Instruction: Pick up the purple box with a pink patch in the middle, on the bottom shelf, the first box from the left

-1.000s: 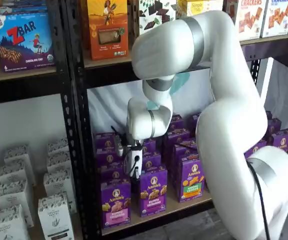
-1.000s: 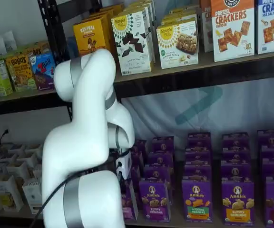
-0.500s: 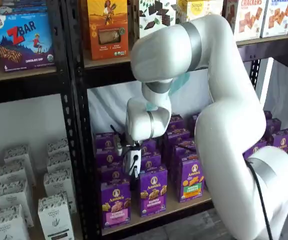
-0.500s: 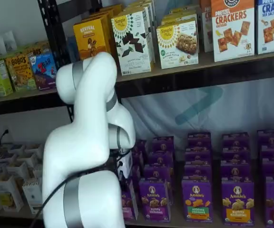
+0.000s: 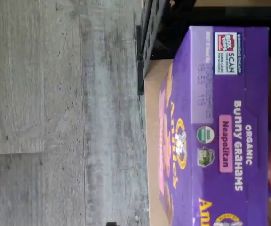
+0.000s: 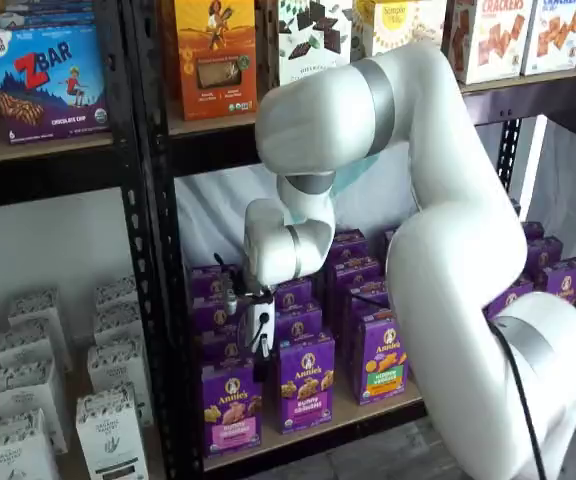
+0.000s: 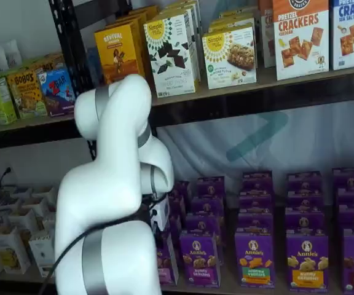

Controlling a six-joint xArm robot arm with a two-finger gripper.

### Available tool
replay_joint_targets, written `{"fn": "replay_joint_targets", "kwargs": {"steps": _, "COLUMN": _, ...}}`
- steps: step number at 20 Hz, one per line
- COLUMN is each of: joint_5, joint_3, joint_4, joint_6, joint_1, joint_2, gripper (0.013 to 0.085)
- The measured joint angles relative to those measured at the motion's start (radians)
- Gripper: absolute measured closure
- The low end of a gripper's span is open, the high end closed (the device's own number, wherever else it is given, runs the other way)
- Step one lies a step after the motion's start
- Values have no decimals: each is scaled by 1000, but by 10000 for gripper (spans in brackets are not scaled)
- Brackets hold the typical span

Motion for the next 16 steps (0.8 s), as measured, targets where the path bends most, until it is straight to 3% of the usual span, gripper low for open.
{"fn": "replay_joint_targets", "kwargs": {"steps": 16, "joint_5": 8, "joint_3": -103, "joint_4": -68, "joint_6": 87, "joint_1": 26, "joint_2": 102, "gripper": 130}}
